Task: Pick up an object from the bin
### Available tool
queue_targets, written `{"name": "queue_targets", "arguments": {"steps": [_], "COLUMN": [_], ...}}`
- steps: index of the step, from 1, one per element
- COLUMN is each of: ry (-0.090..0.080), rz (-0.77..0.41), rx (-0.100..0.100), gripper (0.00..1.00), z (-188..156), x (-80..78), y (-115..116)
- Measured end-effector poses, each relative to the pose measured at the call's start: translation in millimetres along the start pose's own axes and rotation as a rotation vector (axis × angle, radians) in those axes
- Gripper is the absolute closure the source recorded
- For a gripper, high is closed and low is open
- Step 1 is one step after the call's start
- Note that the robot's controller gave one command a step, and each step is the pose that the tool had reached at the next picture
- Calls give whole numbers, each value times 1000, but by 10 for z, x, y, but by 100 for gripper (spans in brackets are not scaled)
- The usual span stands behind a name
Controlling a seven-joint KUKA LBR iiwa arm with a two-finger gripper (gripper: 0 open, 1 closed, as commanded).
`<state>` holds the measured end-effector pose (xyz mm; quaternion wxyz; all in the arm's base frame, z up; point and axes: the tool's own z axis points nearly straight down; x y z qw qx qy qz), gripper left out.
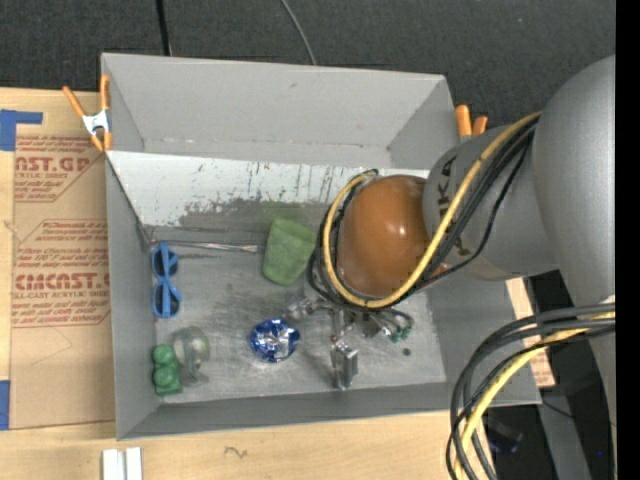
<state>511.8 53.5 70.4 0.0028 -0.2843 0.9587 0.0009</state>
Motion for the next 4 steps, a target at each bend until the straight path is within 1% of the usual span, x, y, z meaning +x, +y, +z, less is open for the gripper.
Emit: {"name": "queue_targets", "arguments": {"steps": [1, 2, 3, 4], "ry": [1, -7, -9, -2], "rz": [-199, -350, -346, -571], "rx": [0, 6, 0, 3], "gripper": [0, 0, 100, 100], "z": [-4, -18, -28, -1527], "x": [-242, -298, -302, -309], "y": [485, 903, 926, 682]}}
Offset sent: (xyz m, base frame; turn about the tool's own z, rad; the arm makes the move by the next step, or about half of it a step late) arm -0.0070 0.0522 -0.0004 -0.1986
